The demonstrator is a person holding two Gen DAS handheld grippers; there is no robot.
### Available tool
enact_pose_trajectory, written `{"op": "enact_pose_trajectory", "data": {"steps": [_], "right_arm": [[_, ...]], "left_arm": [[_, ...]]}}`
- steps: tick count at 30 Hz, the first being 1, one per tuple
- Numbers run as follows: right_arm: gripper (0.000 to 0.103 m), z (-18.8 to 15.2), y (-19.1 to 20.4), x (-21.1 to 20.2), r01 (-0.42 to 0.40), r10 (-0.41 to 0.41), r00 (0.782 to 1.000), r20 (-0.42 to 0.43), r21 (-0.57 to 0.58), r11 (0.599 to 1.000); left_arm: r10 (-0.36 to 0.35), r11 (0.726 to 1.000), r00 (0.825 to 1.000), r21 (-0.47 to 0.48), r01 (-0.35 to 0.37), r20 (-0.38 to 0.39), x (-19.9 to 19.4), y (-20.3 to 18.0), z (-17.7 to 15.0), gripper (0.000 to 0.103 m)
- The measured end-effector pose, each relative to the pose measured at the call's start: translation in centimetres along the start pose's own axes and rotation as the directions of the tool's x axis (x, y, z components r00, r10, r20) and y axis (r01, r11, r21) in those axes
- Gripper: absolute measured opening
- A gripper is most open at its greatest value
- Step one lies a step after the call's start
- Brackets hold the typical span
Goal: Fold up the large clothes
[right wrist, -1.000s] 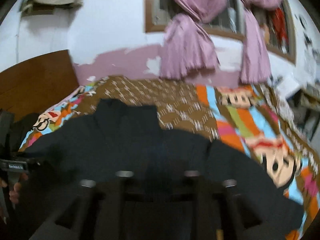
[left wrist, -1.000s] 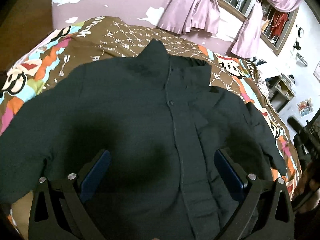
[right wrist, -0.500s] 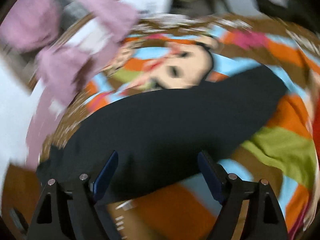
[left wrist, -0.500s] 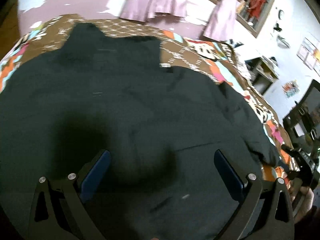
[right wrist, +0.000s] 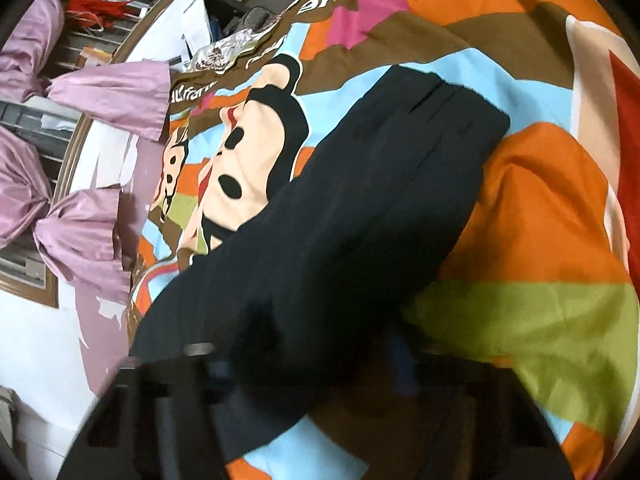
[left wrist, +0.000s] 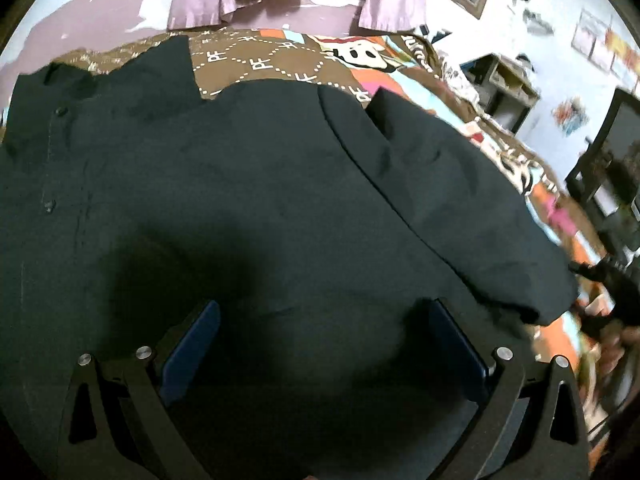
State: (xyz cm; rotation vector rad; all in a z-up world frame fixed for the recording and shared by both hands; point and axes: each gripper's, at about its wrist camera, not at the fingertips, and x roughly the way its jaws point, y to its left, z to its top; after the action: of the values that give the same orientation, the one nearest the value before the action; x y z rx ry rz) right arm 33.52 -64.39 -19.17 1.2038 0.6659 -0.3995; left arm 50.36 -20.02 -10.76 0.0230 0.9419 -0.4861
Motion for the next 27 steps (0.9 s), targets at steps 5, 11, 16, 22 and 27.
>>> {"op": "enact_pose_trajectory", "data": {"steps": [5, 11, 16, 22, 27], "right_arm": [[0.007, 0.5, 2.6, -1.3, 0.004, 0.001, 0.999, 0.054, -0.1, 0.995], [0.006, -1.2, 12.9, -6.1, -0.018, 0.131, 0.965, 0.228, -0.439, 0.898], [0.006, -8.4, 23.0, -8.9, -0.006, 0.295, 0.922, 0.251, -0.753, 0.658], [0.006, -22.4, 30.1, -8.1, 0.098, 0.405, 0.898, 0.173, -0.975, 0.201], [0.006, -32.6, 30.6, -5.1, 0.081, 0.366, 0.93, 0.017, -0.984, -0.16]], "left_arm": [[-0.007, 1.0, 1.0, -0.004, 0.007, -0.012, 0.8, 0.2, -0.3, 0.102], [-0.01, 0.999, 1.0, -0.049, 0.009, -0.021, -1.4, 1.9, -0.6, 0.102], [-0.001, 0.99, 1.0, -0.139, 0.001, 0.002, -5.6, 5.3, -0.8, 0.102], [0.052, 0.968, 0.996, -0.247, -0.034, 0.068, -12.4, 11.2, -2.0, 0.102], [0.084, 0.937, 0.988, -0.347, -0.034, 0.129, -18.3, 16.5, -5.4, 0.102]]}}
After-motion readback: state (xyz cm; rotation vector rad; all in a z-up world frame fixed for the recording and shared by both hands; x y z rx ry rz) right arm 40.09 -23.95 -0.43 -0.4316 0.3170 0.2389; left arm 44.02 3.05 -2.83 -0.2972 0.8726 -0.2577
